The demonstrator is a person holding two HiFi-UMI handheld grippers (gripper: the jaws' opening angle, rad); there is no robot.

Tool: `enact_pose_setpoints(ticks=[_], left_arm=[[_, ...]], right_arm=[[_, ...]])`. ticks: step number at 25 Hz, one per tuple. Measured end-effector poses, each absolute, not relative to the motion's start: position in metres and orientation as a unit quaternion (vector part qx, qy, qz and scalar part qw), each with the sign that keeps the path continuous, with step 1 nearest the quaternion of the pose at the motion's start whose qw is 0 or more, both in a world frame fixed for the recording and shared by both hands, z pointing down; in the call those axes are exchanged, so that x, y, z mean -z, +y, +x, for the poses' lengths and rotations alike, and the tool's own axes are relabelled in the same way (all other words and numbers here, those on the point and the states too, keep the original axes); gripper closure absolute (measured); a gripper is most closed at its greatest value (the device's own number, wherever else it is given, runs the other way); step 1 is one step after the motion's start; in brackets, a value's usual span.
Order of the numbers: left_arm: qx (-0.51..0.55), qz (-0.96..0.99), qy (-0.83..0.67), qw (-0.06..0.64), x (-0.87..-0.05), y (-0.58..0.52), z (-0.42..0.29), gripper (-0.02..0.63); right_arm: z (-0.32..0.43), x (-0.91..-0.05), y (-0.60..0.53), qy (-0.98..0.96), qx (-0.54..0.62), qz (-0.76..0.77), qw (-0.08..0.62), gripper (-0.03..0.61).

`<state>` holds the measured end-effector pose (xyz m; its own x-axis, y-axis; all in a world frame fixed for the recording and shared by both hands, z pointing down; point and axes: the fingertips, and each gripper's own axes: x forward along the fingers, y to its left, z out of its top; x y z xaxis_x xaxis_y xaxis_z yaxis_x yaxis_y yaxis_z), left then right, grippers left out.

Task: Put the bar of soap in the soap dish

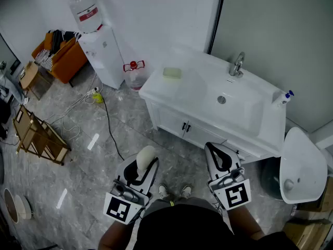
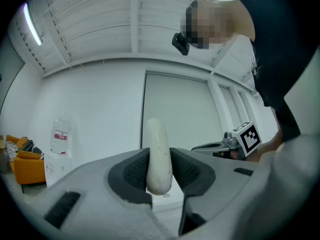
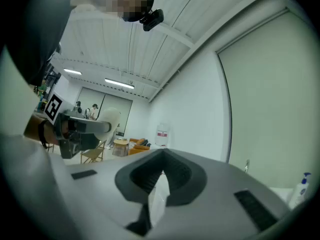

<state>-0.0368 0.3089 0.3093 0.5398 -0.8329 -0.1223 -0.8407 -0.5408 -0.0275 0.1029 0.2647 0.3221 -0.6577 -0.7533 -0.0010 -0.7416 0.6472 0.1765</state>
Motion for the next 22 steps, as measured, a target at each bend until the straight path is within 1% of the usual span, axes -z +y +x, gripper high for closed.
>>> enact_pose_setpoints(ticks=[5, 8, 10, 16, 22], left_arm=[[-0.045, -0.872, 0.485, 0.043, -0.308, 0.310, -0.020, 0.492], [-0.038, -0.869, 0.491, 0.046, -0.309, 0.310, -0.011, 0.492], [-0.032, -0.867, 0.495, 0.055, -0.308, 0.309, -0.007, 0.492], [-0.031, -0.859, 0.506, 0.066, -0.305, 0.301, 0.001, 0.492], [-0.027, -0.861, 0.507, 0.040, -0.326, 0.277, -0.007, 0.493]], right_arm=[[0.119, -0.323, 0.264, -0.910, 0.076, 0.405, 0.032, 0.568], [0.126, -0.321, 0.267, -0.919, 0.058, 0.390, 0.009, 0.568], [0.129, -0.320, 0.270, -0.924, 0.066, 0.377, 0.001, 0.567], [0.136, -0.332, 0.266, -0.928, 0.065, 0.367, 0.011, 0.567], [0.130, -0.354, 0.248, -0.928, 0.050, 0.368, 0.031, 0.566]])
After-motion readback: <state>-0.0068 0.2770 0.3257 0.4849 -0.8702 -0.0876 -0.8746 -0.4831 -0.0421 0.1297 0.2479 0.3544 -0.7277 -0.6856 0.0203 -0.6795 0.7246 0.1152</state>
